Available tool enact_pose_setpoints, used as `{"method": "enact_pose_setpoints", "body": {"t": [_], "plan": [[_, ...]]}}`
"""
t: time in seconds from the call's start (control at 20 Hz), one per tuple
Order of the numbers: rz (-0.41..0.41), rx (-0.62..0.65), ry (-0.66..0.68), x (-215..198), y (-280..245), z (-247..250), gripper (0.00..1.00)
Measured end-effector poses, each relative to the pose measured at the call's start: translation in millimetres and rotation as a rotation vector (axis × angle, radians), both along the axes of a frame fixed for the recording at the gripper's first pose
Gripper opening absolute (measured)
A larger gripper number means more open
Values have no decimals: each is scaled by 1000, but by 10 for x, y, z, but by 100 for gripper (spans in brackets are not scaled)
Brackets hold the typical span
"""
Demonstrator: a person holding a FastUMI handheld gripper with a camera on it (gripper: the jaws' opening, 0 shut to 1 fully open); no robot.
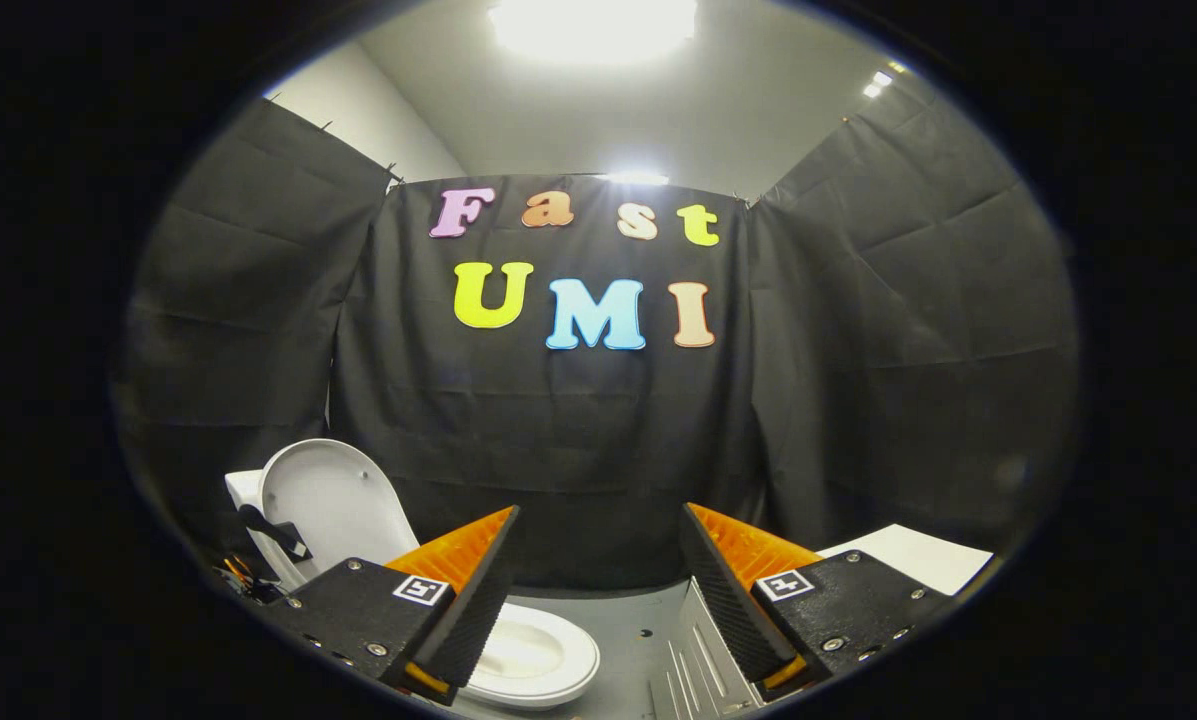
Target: Open the toilet lid.
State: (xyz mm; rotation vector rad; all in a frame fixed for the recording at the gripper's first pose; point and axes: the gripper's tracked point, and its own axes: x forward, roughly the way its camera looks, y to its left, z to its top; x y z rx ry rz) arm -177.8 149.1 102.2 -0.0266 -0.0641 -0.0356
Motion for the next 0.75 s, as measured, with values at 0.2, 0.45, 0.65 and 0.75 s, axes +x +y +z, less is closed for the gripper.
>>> {"method": "enact_pose_setpoints", "body": {"t": [0.2, 0.45, 0.65, 0.75], "plan": [[12, -31, 10, -1, 113, -22, 96], [20, -19, 28, 2, 148, -109, 97], [23, -5, 50, 0, 159, -163, 97], [29, 11, 36, -34, 191, -107, 97]]}}
